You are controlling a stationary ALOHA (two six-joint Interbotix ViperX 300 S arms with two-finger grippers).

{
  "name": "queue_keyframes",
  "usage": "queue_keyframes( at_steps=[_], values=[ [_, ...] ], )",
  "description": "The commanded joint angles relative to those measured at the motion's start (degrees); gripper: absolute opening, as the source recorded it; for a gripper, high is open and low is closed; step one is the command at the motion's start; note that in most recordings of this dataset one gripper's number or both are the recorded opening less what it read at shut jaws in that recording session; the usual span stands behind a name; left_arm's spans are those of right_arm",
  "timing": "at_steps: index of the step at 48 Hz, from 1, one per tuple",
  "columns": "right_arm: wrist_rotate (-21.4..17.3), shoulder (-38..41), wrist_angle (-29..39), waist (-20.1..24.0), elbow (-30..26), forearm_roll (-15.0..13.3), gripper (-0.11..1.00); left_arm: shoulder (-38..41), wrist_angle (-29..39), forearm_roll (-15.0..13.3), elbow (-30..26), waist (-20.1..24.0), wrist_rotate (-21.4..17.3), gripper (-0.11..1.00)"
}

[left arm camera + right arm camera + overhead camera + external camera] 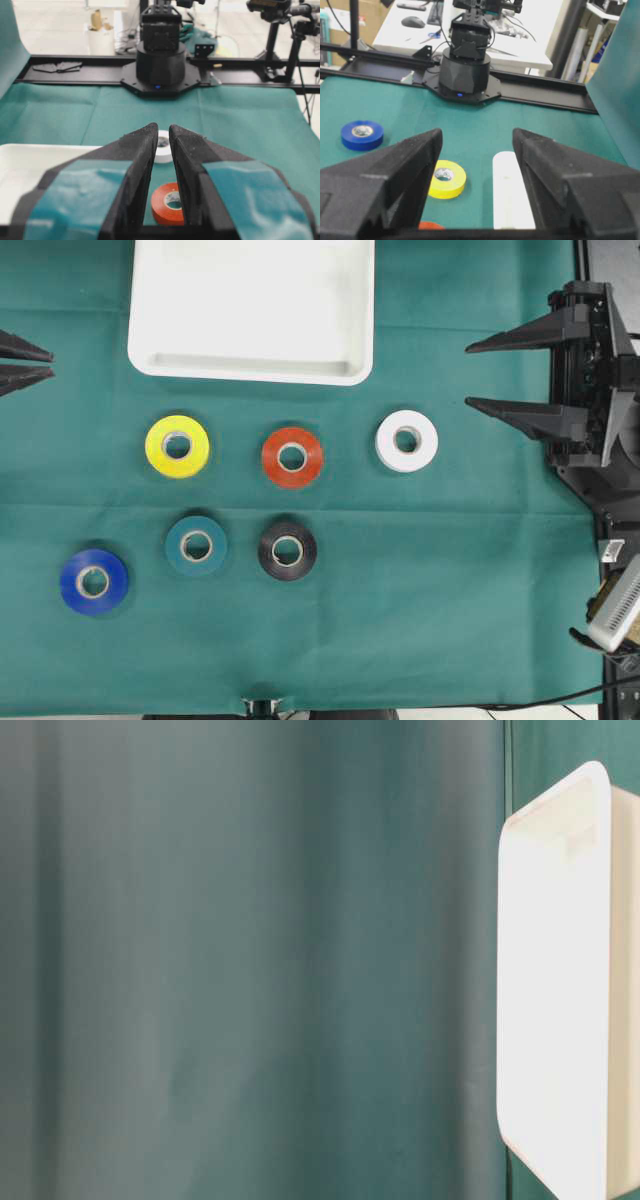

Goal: Put the tape alternately from left to right into the white case.
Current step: 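Move both grippers inward toward the tape rolls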

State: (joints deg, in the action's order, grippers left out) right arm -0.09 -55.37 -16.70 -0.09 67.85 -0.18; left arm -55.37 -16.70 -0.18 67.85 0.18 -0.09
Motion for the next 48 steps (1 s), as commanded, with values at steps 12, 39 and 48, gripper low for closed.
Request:
queue_keyframes(
  at_steps=[12, 39, 48],
  values=[
    [-0.5, -0.7, -0.2, -0.5, 2.1, -0.2, -0.07, -0.1, -0.7, -1.4, 0.5, -1.9, 1.1, 0.02],
    [-1.3, 0.9, 2.1, -0.9, 2.2, -0.2, 0.03, 2.5, -0.7, -1.4, 1.0, -2.6, 1.1, 0.38],
    [-1.3, 0.8, 2.1, -0.9, 2.1, -0.2, 0.47, 3.3, -0.6, -1.4, 1.1, -2.6, 1.2, 0.83]
  ],
)
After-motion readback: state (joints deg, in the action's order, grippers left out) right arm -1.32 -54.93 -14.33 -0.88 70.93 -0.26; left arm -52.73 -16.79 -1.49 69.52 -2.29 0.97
